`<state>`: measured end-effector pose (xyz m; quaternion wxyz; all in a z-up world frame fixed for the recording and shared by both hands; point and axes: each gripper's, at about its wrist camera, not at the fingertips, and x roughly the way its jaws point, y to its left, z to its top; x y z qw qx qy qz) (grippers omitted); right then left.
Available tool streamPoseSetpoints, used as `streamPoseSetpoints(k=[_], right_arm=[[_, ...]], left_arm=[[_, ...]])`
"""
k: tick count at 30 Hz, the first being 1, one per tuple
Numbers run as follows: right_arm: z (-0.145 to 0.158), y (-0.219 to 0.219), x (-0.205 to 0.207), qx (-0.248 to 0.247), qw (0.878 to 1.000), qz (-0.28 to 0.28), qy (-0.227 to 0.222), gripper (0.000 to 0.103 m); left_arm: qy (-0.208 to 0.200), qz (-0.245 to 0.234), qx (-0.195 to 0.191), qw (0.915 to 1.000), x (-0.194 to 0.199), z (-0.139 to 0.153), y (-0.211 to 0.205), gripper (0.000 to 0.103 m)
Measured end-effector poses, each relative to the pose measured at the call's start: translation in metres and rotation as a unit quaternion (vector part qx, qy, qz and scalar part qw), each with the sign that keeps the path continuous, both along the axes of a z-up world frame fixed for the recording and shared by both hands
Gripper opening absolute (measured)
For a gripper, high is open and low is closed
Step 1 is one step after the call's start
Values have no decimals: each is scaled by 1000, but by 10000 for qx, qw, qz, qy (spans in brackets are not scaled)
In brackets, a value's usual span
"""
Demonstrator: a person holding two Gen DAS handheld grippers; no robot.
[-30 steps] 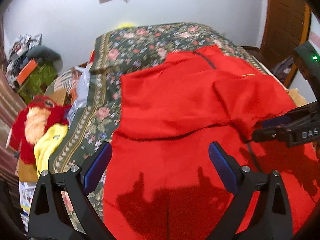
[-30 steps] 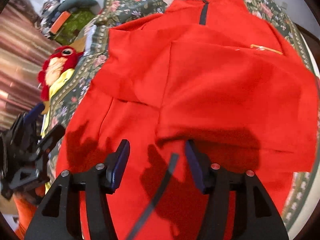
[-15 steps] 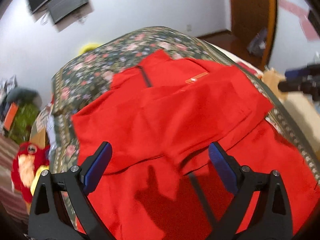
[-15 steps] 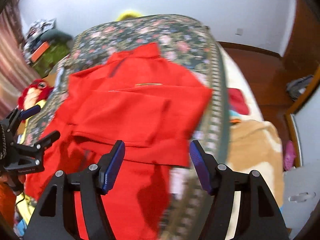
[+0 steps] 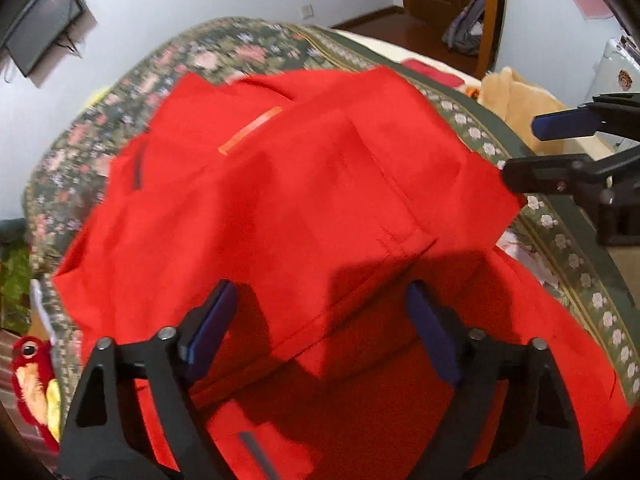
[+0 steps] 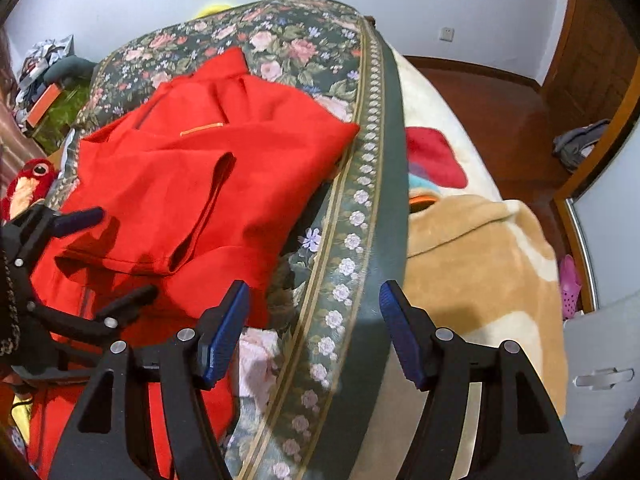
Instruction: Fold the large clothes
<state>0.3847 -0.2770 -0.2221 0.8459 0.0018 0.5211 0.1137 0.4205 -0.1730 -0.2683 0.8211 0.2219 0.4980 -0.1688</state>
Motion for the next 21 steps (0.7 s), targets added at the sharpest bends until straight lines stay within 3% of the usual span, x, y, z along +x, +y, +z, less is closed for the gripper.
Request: streamPoseSetpoints(k=[4, 5, 9, 15, 21], right_arm=[[-12, -2, 4, 84, 9999, 21, 104, 65], [-14, -3, 5, 182, 9997, 16, 148, 66], [-25, -5, 6, 442, 9982, -109, 379, 70], [-14, 3, 4, 368, 9988, -61, 330, 70], [24, 20, 6, 511, 9986, 28, -122, 71]], left_arm=[[33, 45, -274, 9996, 5, -3, -1, 73], [59, 46, -385, 9992, 5, -1, 1, 66], [-294, 217, -319, 9988, 7, 12, 7, 13], [-544, 722, -935, 9915, 17, 53, 54, 4], [-1152, 1211, -1574, 9733, 23, 124, 121, 3]])
